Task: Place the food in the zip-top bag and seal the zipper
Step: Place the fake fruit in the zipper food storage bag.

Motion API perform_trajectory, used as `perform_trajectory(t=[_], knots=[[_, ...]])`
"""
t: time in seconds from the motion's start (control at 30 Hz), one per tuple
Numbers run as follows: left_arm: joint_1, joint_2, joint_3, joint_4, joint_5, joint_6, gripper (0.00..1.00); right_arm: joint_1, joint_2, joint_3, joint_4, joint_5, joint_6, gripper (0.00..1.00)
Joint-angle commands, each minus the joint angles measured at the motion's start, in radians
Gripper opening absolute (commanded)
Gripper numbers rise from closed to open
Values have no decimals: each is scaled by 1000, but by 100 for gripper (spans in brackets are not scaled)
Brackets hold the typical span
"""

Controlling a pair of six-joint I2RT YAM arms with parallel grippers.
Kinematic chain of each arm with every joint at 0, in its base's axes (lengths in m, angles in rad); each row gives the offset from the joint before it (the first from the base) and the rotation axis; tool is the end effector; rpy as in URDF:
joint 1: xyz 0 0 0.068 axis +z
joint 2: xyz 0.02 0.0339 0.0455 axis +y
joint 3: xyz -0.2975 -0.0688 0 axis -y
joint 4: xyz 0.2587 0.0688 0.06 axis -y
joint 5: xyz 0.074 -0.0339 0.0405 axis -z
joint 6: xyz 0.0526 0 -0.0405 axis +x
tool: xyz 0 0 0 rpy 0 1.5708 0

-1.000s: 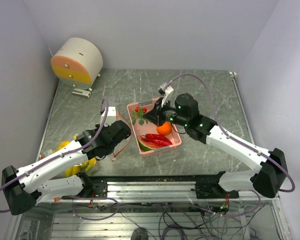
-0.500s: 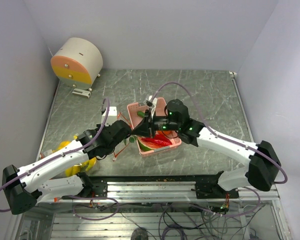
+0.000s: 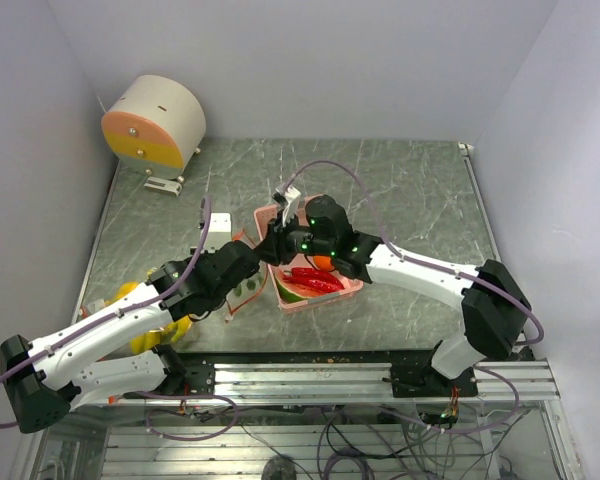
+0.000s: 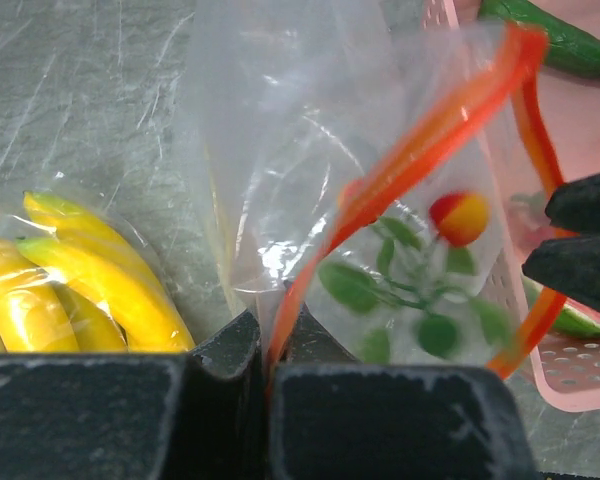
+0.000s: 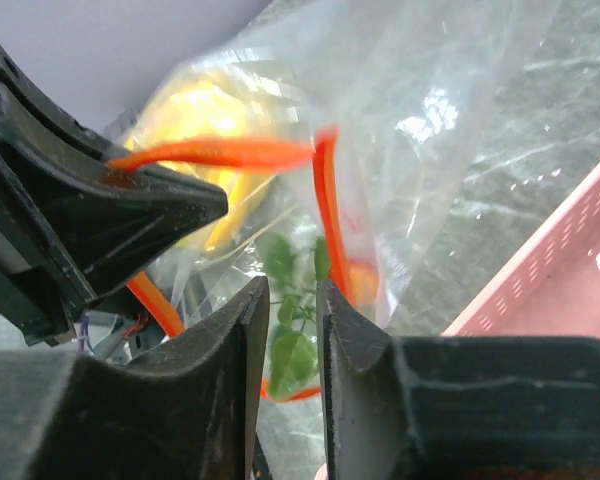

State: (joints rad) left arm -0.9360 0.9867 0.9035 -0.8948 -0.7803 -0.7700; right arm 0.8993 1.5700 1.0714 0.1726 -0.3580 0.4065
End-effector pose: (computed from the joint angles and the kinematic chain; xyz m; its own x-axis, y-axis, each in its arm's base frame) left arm 0.1371 -0.1238 0.3076 -0.5892 -0.0343 -0.8073 -0.0989 0.9946 0.0300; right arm 0.2297 0.3187 0.3005 -0.5546 -0.1026 -0.8258 -0.7844 0.3957 0.4776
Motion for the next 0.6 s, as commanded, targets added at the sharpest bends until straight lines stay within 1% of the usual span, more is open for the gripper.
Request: perform_trajectory(t=[0.0, 0.03, 0.07, 0.13, 0.2, 0.23, 0.27, 0.33, 0.37, 0.4, 0.47, 0.57], knots=[[-1, -14, 11, -4, 0, 5, 7, 13, -19, 44, 10, 47, -8, 28], [-1, -15, 7, -3, -2, 5, 7, 14, -29, 42, 3, 47, -14, 29], [-1, -15, 6, -1, -1, 6, 7, 15, -39, 39, -3, 45, -19, 34], [-1, -12, 4, 2, 1, 5, 7, 15, -68, 35, -31, 59, -34, 38], [-1, -8, 5, 2, 4, 7, 7, 16, -108, 28, -68, 115, -51, 48], [-1, -8, 7, 1, 4, 7, 7, 14, -136, 17, -85, 161, -57, 53], [-1, -8, 7, 0, 4, 7, 7, 13, -162, 8, -108, 255, -59, 57], [-1, -11, 9, -4, 1, 6, 7, 5, -202, -9, -147, 405, -54, 69], [-1, -13, 9, -7, 0, 6, 7, -4, -213, -12, -167, 469, -47, 73], [-1, -16, 8, -8, 1, 6, 7, -18, -217, -13, -180, 508, -41, 74], [-1, -21, 8, -10, -1, 7, 7, -60, -200, -7, -207, 523, -27, 74], [-1, -27, 6, -13, -3, 11, 7, -133, -117, 18, -223, 429, -34, 74]])
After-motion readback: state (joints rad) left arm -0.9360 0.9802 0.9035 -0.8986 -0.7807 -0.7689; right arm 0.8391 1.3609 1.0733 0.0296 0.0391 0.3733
